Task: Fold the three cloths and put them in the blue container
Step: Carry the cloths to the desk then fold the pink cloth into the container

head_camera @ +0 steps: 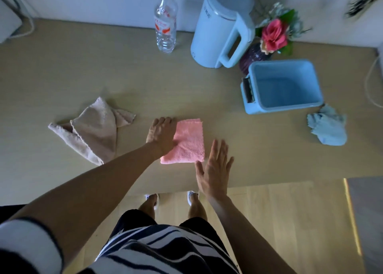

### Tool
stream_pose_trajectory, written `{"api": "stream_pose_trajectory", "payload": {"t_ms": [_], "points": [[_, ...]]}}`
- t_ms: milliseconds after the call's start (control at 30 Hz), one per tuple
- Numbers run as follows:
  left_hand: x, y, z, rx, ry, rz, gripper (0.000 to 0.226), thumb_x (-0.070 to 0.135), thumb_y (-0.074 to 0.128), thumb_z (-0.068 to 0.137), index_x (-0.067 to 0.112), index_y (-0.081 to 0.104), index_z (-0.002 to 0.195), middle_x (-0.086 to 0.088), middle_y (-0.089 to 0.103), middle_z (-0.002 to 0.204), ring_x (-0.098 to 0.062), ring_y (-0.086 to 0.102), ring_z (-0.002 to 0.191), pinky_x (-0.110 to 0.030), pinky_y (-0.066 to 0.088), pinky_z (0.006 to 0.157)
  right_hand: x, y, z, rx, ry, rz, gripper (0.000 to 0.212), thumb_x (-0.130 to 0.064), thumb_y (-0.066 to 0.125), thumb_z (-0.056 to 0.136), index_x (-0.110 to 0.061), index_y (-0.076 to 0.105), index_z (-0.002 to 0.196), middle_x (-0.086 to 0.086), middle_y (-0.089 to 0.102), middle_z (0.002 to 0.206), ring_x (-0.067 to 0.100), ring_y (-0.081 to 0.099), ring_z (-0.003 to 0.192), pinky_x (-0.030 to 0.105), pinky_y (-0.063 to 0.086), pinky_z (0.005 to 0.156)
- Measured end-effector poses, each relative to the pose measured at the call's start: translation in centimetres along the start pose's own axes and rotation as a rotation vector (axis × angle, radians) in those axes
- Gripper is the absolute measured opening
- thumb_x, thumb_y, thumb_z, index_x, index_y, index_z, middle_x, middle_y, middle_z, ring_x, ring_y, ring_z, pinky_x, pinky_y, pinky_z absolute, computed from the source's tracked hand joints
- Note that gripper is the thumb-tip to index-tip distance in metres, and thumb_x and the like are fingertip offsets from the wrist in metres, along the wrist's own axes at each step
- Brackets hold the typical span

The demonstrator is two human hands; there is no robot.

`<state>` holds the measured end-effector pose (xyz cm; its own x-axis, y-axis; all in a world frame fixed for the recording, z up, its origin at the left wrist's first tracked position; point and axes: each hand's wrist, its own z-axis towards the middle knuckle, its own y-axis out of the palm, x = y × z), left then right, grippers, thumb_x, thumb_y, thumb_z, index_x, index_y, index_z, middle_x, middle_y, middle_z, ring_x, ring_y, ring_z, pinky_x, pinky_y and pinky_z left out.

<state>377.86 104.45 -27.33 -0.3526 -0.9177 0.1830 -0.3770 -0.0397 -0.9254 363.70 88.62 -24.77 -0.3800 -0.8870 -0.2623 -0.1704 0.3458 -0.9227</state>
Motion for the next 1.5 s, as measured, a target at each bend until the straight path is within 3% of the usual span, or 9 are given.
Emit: {"api": "stream_pose_trajectory", "payload": {"t_ms": [167, 300, 600, 767, 1000, 1133, 1267, 1367, 1500], "points": [[0.1, -1.1, -0.1, -0.125, -0.099, -0.074, 0.039, 0.045, 0.069, 0.082, 0.025, 0.067, 0.116, -0.004, 0.067, 0.115, -0.026, 0.064, 0.108, -0.036, 0.044, 0.097, 0.2, -1.5, -1.5, 0.036, 0.09, 0.089, 0.099, -0.038, 0.065, 0.091, -0.016, -0.001, 0.161, 0.013, 0.005, 0.169, 0.029, 0.008, 0.156, 0.052, 0.013, 0.124], [0.3, -2.9, -1.2, -0.237, -0.207, -0.628, 0.046, 0.042, 0.072, 0.068, 0.014, 0.075, 0.105, -0.011, 0.074, 0.099, -0.027, 0.072, 0.093, -0.038, 0.057, 0.078, -0.5, -2.4, -2.3, 0.075, 0.127, 0.27, 0.099, -0.026, 0.07, 0.089, -0.014, 0.003, 0.161, 0.02, 0.019, 0.163, 0.037, 0.026, 0.149, 0.049, 0.03, 0.12], [2.0, -9.8, -4.5, -0.011, -0.28, -1.497, 0.057, 0.028, 0.086, 0.054, 0.015, 0.069, 0.107, -0.007, 0.077, 0.098, -0.032, 0.073, 0.092, -0.044, 0.062, 0.08, -5.7, -8.9, 2.2, -0.172, 0.49, 1.332, 0.101, -0.026, 0.083, 0.078, -0.017, 0.02, 0.158, 0.017, 0.06, 0.126, 0.029, 0.061, 0.106, 0.046, 0.052, 0.096], [4.1, -13.7, -4.8, 0.096, -0.126, -1.659, 0.061, 0.032, 0.087, 0.062, 0.016, 0.067, 0.117, -0.013, 0.075, 0.107, -0.032, 0.072, 0.1, -0.048, 0.059, 0.088, -4.6, -16.2, 5.1, -0.078, 0.188, 1.315, 0.08, -0.008, 0.079, 0.066, -0.022, 0.048, 0.138, 0.017, 0.07, 0.117, 0.028, 0.072, 0.092, 0.028, 0.059, 0.065], [10.9, -18.3, -0.7, 0.341, -0.103, -1.591, 0.063, 0.022, 0.081, 0.068, 0.03, 0.047, 0.12, -0.002, 0.073, 0.094, -0.012, 0.068, 0.073, -0.028, 0.054, 0.059, 3.6, -24.4, 10.1, 0.002, -0.096, 1.057, 0.099, -0.032, 0.081, 0.072, -0.045, 0.024, 0.153, 0.008, 0.063, 0.109, 0.017, 0.066, 0.094, 0.032, 0.055, 0.077], [16.7, -18.4, 3.3, 0.282, 0.006, -1.309, 0.055, 0.019, 0.074, 0.073, 0.048, 0.059, 0.117, 0.01, 0.066, 0.104, -0.022, 0.073, 0.083, -0.05, 0.063, 0.072, 10.4, -28.8, 14.2, -0.1, -0.214, 0.91, 0.073, -0.011, 0.075, 0.081, -0.041, 0.048, 0.142, -0.016, 0.058, 0.132, 0.004, 0.065, 0.097, 0.022, 0.05, 0.078], [22.2, -16.9, 8.3, 0.208, 0.028, -1.16, 0.043, 0.039, 0.072, 0.066, 0.058, 0.065, 0.103, 0.002, 0.06, 0.12, -0.027, 0.069, 0.1, -0.05, 0.06, 0.084, 16.8, -31.5, 19.6, -0.23, -0.257, 0.613, 0.048, 0.0, 0.068, 0.084, -0.036, 0.072, 0.115, -0.013, 0.066, 0.094, 0.007, 0.054, 0.063, 0.021, 0.042, 0.061], [25.9, -15.1, 11.4, 0.193, -0.033, -1.075, 0.046, 0.035, 0.075, 0.066, 0.049, 0.066, 0.109, 0.002, 0.06, 0.122, -0.027, 0.069, 0.094, -0.048, 0.058, 0.087, 19.6, -32.2, 23.1, -0.233, -0.232, 0.402, 0.046, -0.001, 0.065, 0.079, -0.034, 0.074, 0.11, -0.012, 0.059, 0.078, 0.01, 0.051, 0.059, 0.016, 0.038, 0.054], [29.2, -13.7, 14.7, 0.17, -0.12, -0.888, 0.052, 0.012, 0.079, 0.077, 0.021, 0.065, 0.126, -0.007, 0.06, 0.129, -0.025, 0.064, 0.099, -0.033, 0.052, 0.092, 20.9, -30.5, 27.1, -0.166, -0.286, 0.123, 0.047, -0.003, 0.062, 0.076, -0.027, 0.074, 0.115, 0.007, 0.068, 0.107, 0.024, 0.064, 0.093, 0.026, 0.049, 0.078]]}}
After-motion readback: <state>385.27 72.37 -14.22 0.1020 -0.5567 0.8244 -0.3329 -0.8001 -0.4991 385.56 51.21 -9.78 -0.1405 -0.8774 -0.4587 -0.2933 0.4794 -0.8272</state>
